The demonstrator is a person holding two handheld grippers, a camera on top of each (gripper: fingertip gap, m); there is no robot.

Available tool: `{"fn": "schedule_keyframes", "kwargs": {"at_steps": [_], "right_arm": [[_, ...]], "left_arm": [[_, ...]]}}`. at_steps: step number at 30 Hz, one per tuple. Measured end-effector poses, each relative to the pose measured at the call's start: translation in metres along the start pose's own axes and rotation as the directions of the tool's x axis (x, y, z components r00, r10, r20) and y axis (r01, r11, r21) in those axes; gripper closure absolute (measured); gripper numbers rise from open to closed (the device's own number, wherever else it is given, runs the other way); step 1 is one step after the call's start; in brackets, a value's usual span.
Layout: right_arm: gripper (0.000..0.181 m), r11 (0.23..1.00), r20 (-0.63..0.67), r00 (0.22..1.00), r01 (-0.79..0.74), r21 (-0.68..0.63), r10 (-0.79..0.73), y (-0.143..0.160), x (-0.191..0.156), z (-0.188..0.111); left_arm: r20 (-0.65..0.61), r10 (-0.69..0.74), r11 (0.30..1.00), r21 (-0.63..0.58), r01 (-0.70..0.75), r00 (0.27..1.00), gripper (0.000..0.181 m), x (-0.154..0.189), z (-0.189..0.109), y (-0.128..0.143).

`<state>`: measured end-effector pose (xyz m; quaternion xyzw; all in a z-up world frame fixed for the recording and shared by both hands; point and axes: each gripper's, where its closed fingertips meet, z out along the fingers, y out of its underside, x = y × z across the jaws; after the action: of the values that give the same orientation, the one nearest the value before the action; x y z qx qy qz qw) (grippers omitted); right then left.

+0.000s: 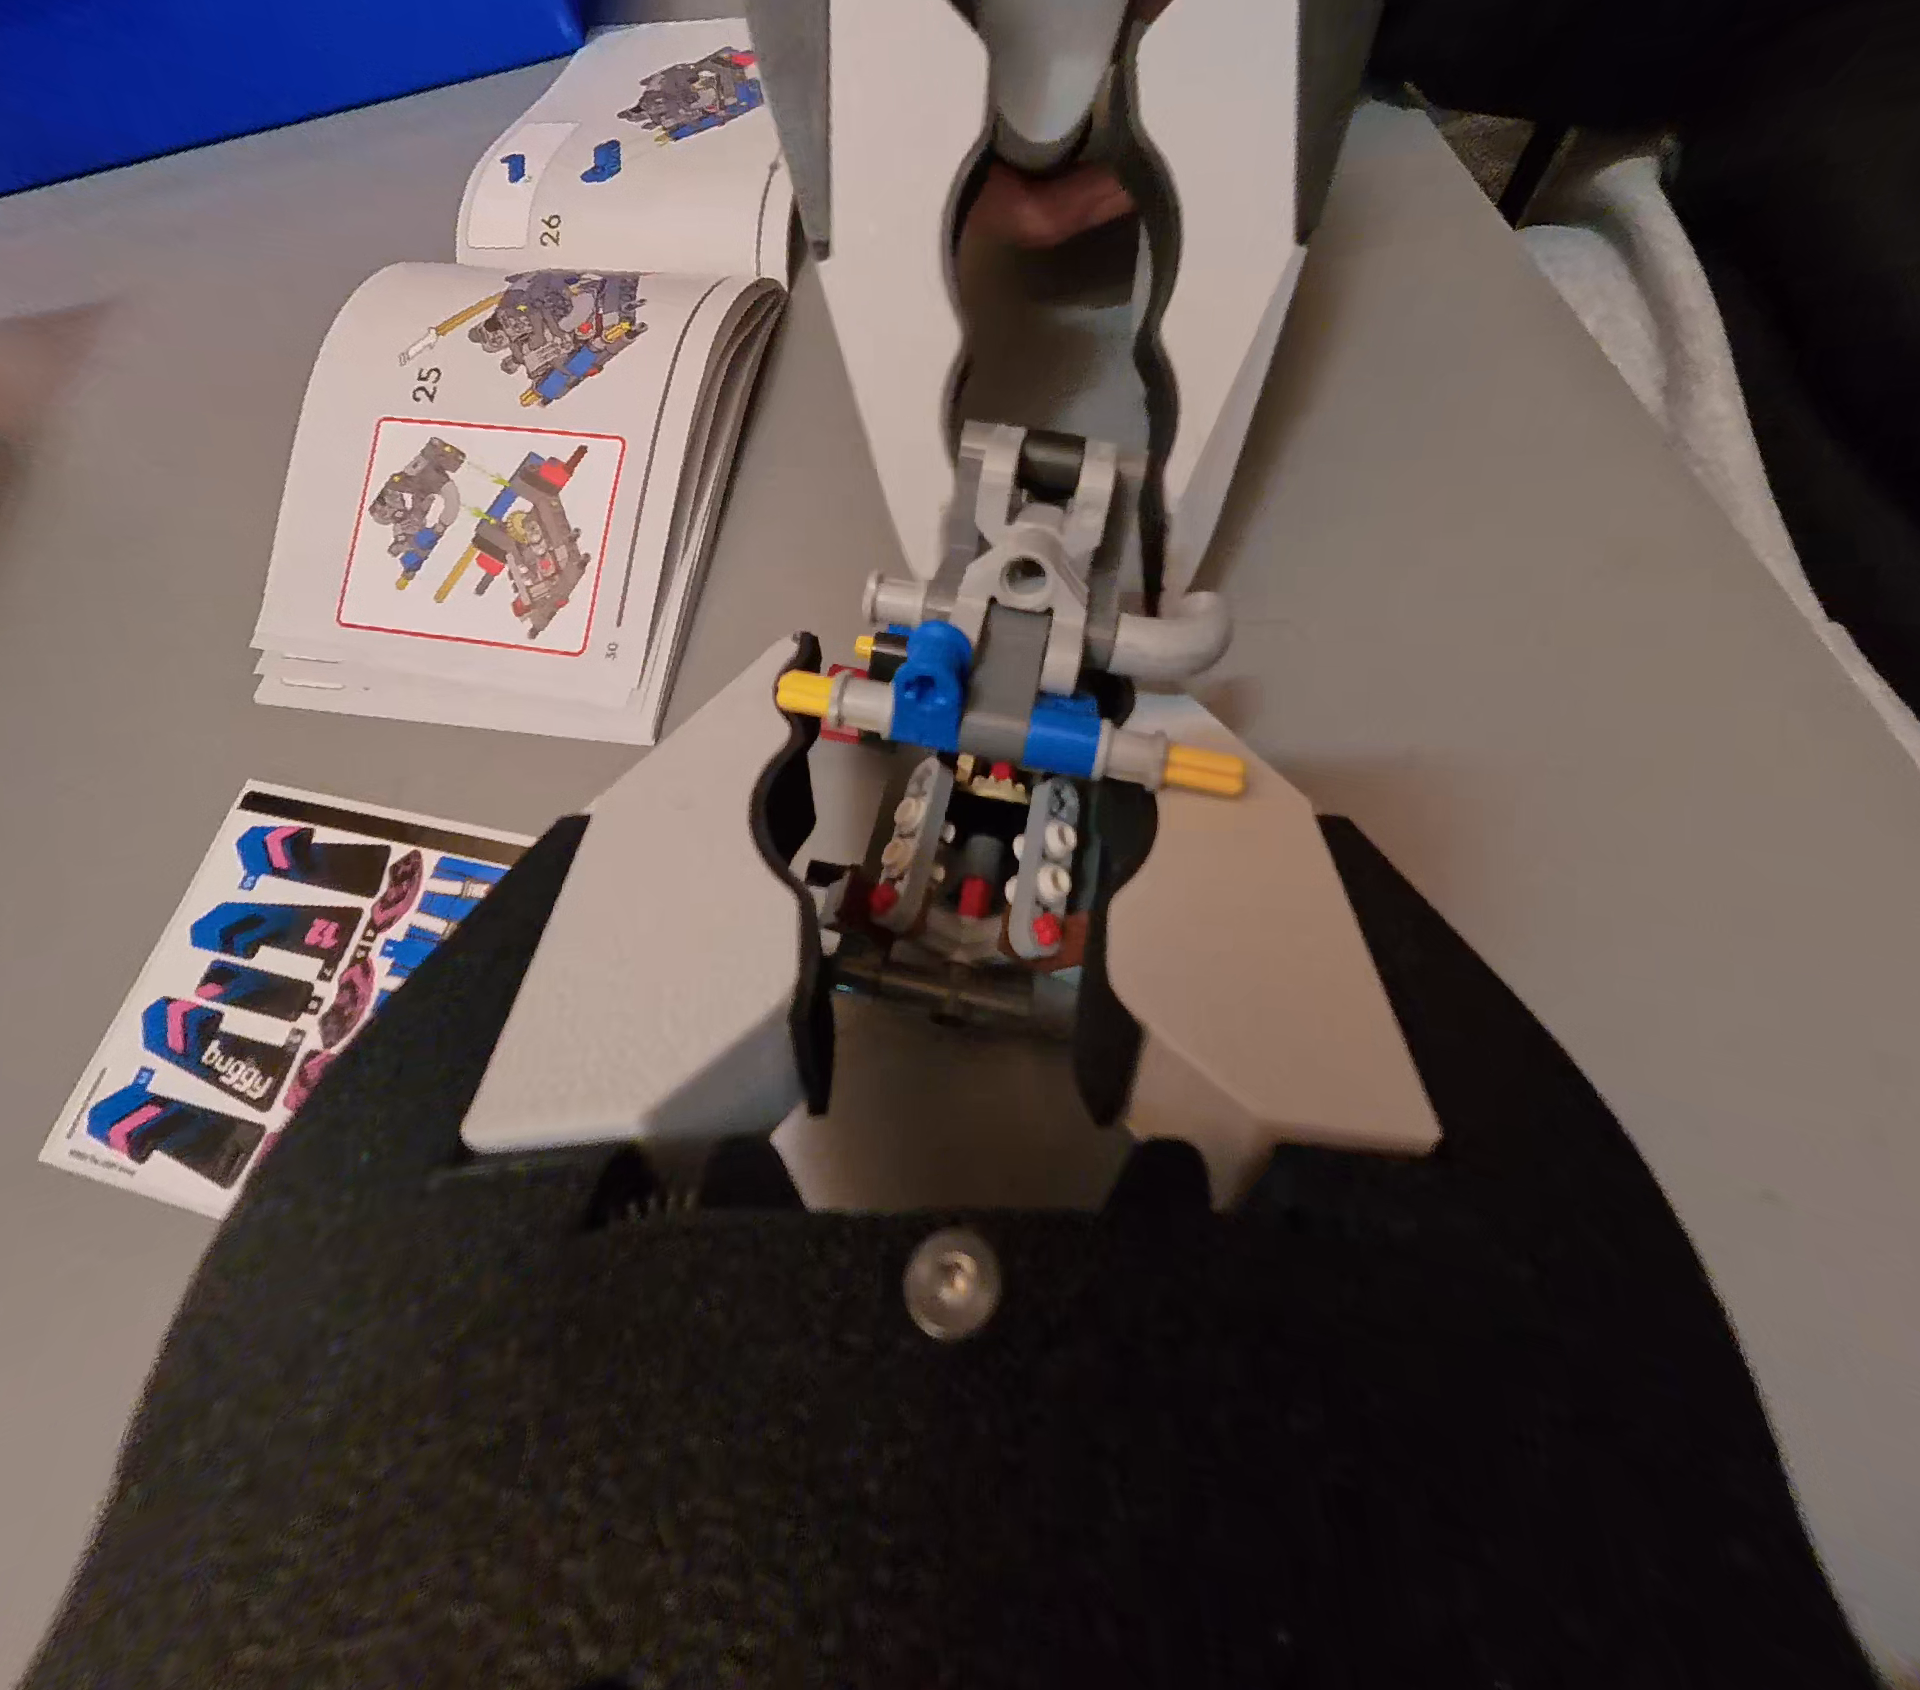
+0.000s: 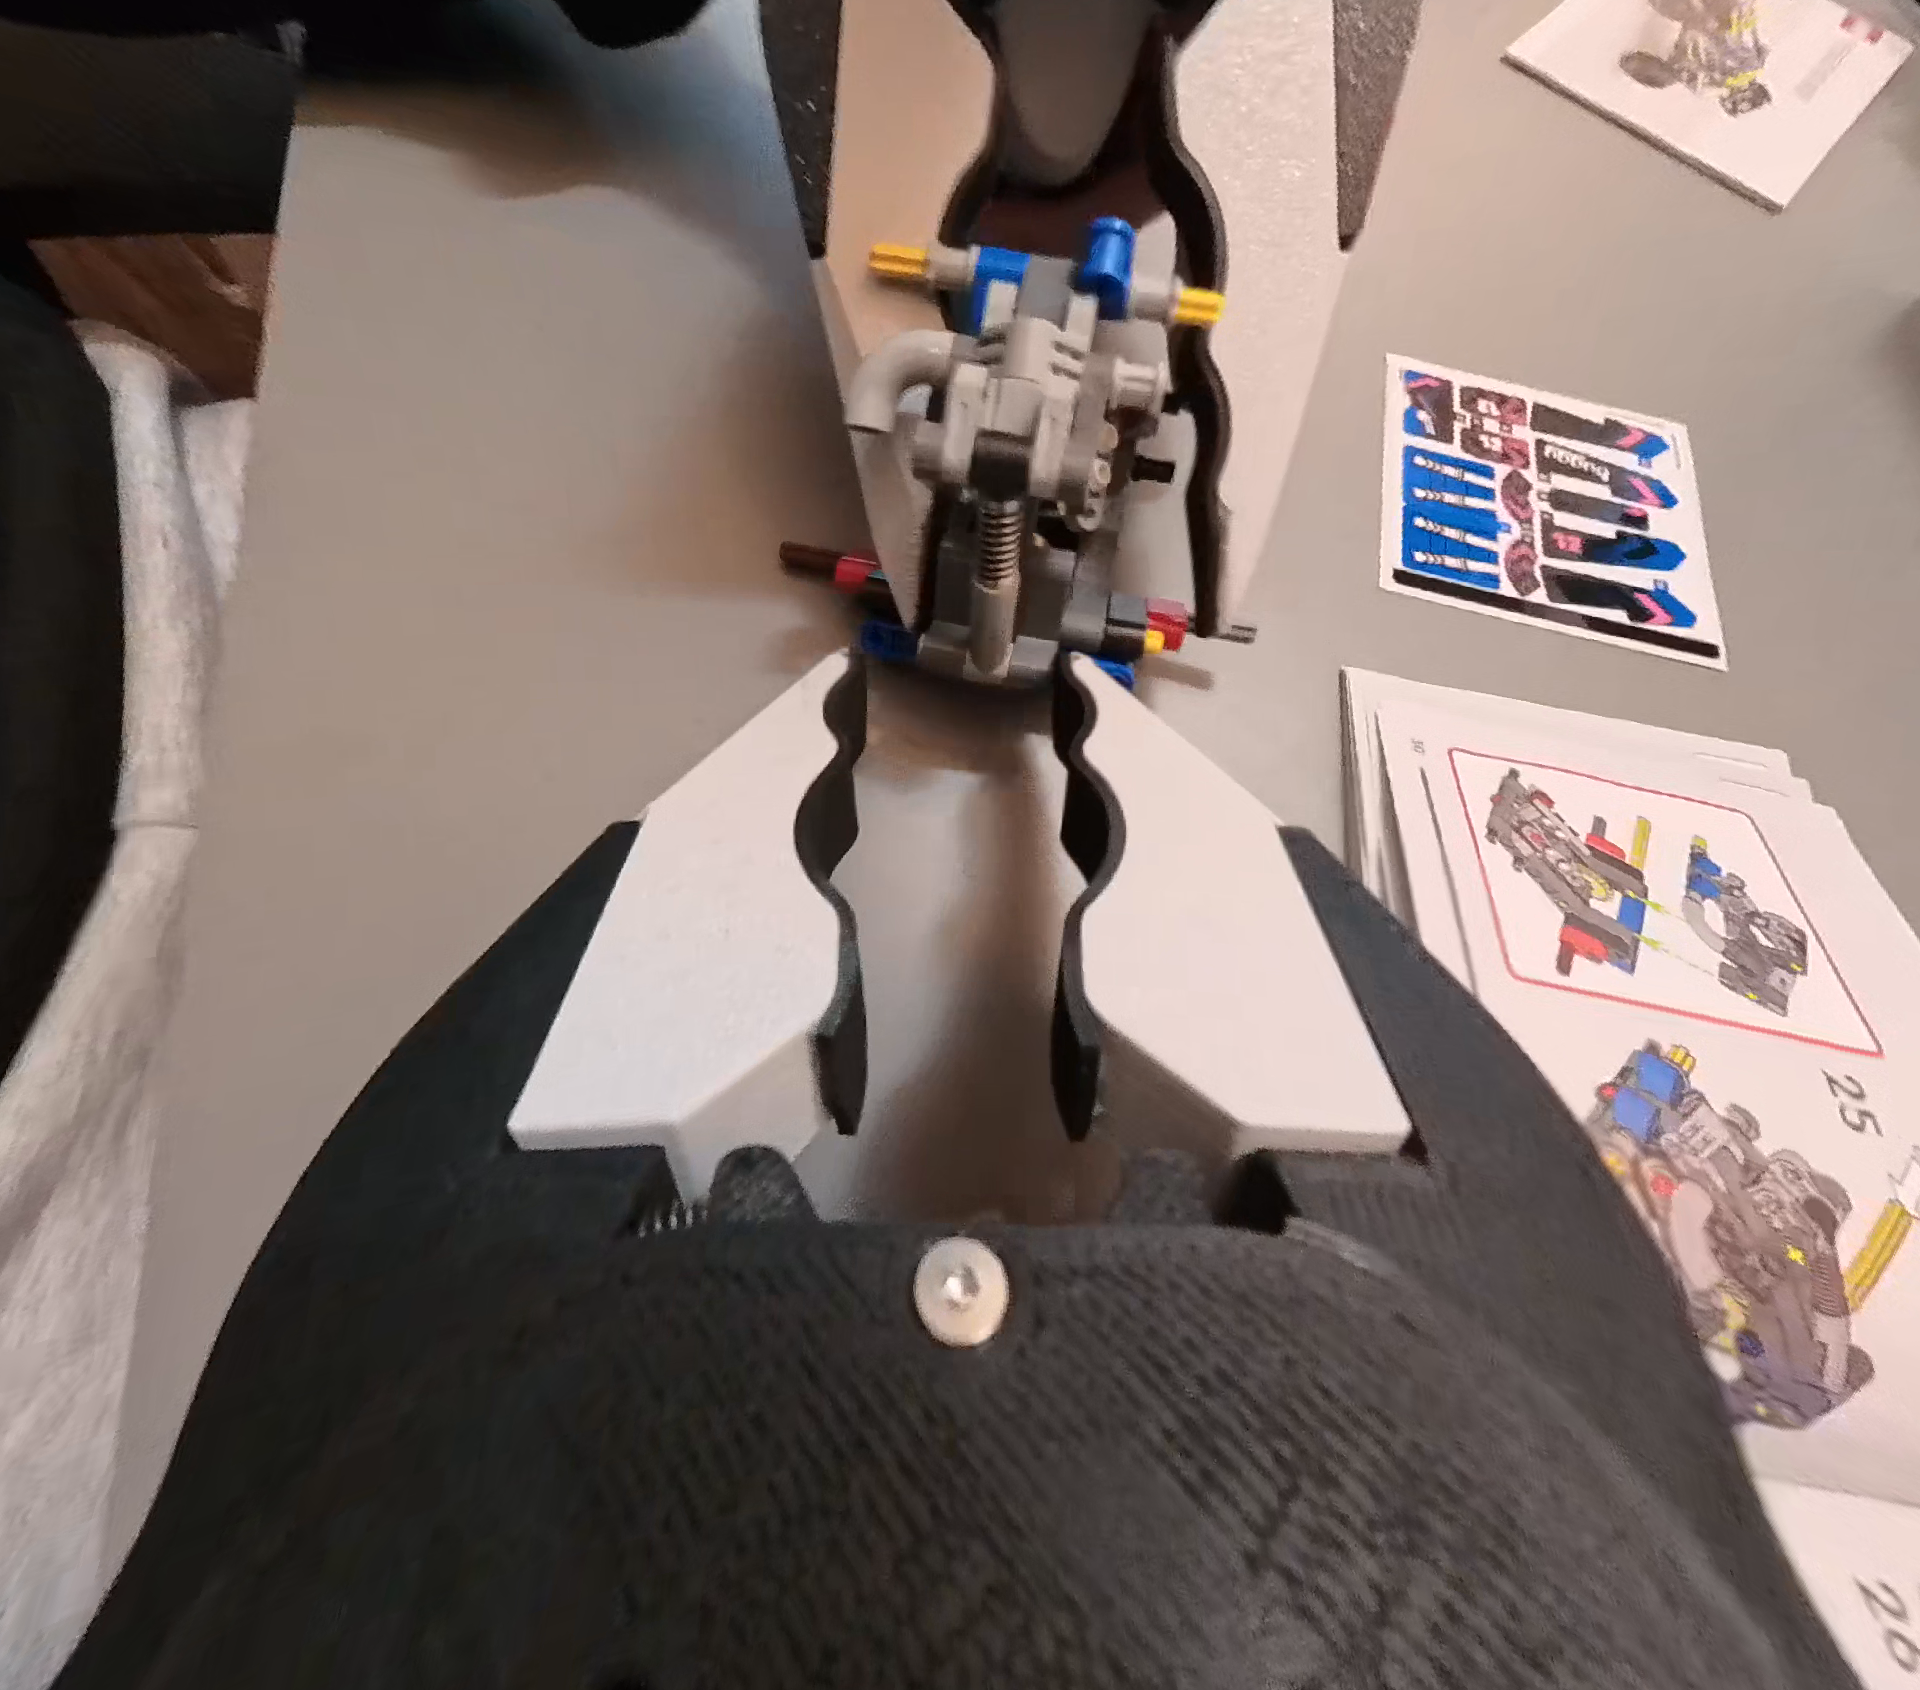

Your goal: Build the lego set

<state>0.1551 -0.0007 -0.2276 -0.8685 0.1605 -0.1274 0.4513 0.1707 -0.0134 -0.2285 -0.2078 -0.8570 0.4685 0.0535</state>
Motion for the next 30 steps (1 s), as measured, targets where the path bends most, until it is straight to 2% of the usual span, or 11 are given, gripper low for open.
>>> {"fn": "schedule_keyframes", "kwargs": {"at_steps": [3, 9, 13, 27, 30], "right_arm": [[0.157, 0.999, -0.043, 0.998, -0.036, 0.026, 0.037, -0.004, 0.007, -0.002], [0.158, 1.0, -0.044, 0.999, -0.021, 0.018, 0.022, -0.002, 0.011, -0.002], [0.158, 1.0, -0.061, 0.998, -0.021, 0.016, 0.022, -0.001, 0.014, -0.002], [0.159, 1.0, -0.058, 0.998, -0.007, 0.008, 0.008, -0.001, 0.014, 0.0], [0.159, 1.0, -0.059, 0.998, -0.003, 0.006, 0.004, 0.0, 0.014, 0.0]], "left_arm": [[0.003, -0.003, 1.0, -0.001, 0.003, 1.0, 0.132, -0.001, 0.0, 0.0], [-0.093, -0.072, 0.997, -0.022, 0.07, 0.993, 0.13, 0.003, 0.0, 0.002], [-0.089, -0.038, 0.998, -0.054, 0.033, 0.995, 0.13, -0.001, 0.0, 0.003], [-0.115, -0.097, 0.994, -0.07, 0.09, 0.989, 0.131, -0.001, -0.002, 0.004], [-0.134, -0.076, 0.995, -0.073, 0.066, 0.988, 0.13, 0.001, -0.002, 0.005]]}}
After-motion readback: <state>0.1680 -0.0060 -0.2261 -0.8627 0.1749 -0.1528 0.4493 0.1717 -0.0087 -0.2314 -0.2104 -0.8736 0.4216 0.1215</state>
